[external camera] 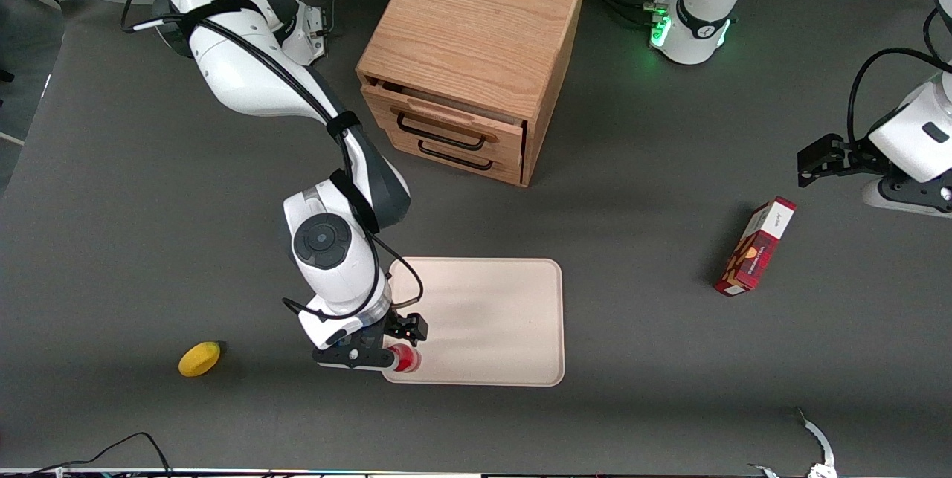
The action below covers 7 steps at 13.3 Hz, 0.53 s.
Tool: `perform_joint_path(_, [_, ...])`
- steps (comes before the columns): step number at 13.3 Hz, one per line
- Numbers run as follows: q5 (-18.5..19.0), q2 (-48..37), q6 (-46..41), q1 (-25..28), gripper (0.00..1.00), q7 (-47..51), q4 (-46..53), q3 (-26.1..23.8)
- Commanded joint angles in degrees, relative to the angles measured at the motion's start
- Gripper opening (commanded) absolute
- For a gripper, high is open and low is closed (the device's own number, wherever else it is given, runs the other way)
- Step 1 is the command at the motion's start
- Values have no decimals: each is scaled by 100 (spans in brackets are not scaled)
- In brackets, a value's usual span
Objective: Place coke bottle on tray
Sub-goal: 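Open the right gripper to release the bottle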
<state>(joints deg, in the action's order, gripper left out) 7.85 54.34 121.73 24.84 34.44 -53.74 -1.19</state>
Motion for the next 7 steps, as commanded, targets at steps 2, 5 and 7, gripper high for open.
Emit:
perform_joint_path(2, [42, -317, -340, -23, 100, 115, 66, 5])
perform_joint_path(5, [-64, -879, -1255, -216, 100, 54, -180, -74])
perform_joint_path(7, [-64, -1703, -1301, -374, 100, -104, -1064, -83])
